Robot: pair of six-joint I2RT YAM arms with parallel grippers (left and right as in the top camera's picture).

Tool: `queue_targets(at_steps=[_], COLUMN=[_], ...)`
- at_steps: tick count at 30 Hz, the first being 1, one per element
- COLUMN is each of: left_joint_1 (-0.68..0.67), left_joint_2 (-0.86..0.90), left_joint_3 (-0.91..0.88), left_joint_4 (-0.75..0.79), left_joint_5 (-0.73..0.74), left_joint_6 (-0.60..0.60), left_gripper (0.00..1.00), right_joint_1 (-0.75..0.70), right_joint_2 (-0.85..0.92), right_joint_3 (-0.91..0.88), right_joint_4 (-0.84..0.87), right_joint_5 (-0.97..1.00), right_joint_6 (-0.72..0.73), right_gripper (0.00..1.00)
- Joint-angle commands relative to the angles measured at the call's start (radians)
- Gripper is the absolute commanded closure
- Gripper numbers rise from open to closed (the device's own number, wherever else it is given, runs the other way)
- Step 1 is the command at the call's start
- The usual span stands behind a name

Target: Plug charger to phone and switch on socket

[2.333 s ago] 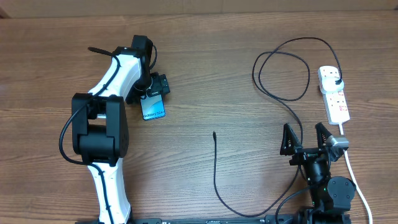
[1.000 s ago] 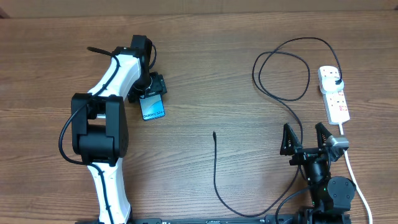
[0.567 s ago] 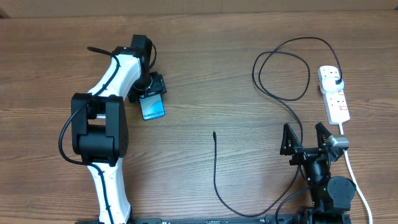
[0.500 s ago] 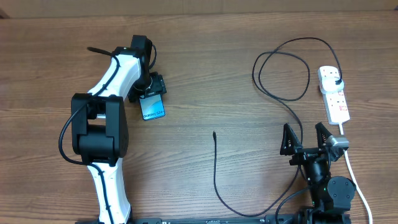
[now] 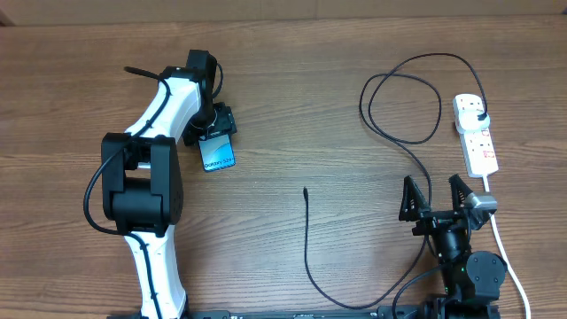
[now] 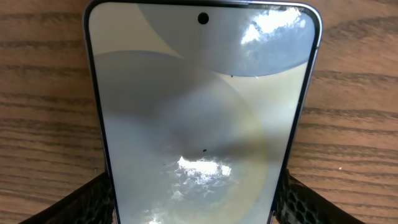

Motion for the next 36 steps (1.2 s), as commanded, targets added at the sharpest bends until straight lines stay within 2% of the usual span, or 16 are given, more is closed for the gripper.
queue_targets(at_steps=[1,36], left_joint_1=[-0.007,-0.007], left_joint_2=[0.035,0.034], left_joint_3=[-0.011,0.02], left_joint_4=[0.002,-0.026], left_joint_5=[-0.012,0.016], left_joint_6=[-0.004,-0.004], left_gripper=[0.96,0.96], right_joint_1=[0.005,0.005], right_joint_2=[-0.012,-0.012], right_joint_3=[-0.011,-0.011], right_joint_4=[0.005,0.005], right_joint_5=[0.002,0.002], right_joint_6=[0.003,0.003], right_gripper=[0.0,0.0])
